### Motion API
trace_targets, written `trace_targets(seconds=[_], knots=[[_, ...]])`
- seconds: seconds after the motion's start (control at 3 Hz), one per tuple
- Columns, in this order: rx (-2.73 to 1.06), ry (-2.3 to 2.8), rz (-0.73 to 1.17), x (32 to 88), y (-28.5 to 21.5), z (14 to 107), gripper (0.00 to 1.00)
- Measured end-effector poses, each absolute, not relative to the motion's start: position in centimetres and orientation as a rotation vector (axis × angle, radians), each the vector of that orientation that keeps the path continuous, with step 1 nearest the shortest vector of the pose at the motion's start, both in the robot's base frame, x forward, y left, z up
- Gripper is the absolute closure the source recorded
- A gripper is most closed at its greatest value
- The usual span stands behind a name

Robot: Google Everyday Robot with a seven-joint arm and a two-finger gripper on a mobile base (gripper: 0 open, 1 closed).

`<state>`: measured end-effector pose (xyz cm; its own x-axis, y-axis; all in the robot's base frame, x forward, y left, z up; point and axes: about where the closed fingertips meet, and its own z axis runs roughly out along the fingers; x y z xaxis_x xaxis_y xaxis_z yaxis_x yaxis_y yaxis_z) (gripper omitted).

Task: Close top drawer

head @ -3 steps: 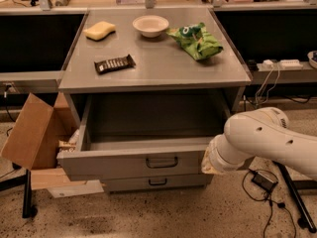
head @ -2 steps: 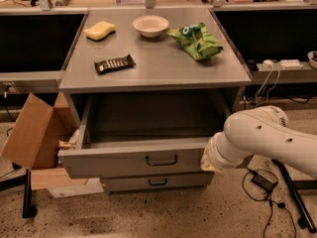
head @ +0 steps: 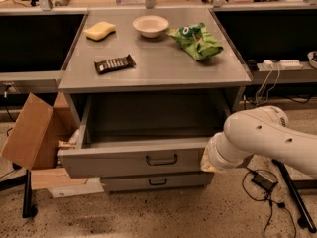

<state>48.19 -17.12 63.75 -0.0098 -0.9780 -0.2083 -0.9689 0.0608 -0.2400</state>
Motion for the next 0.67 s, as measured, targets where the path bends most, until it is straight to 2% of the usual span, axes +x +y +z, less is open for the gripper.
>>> trace_targets(seconds=[0.33, 0.67], knots=[[-1.957, 2.029, -0.041, 48.19, -17.12, 63.75, 0.16], [-1.957, 2.029, -0.041, 48.19, -17.12, 63.75, 0.00]])
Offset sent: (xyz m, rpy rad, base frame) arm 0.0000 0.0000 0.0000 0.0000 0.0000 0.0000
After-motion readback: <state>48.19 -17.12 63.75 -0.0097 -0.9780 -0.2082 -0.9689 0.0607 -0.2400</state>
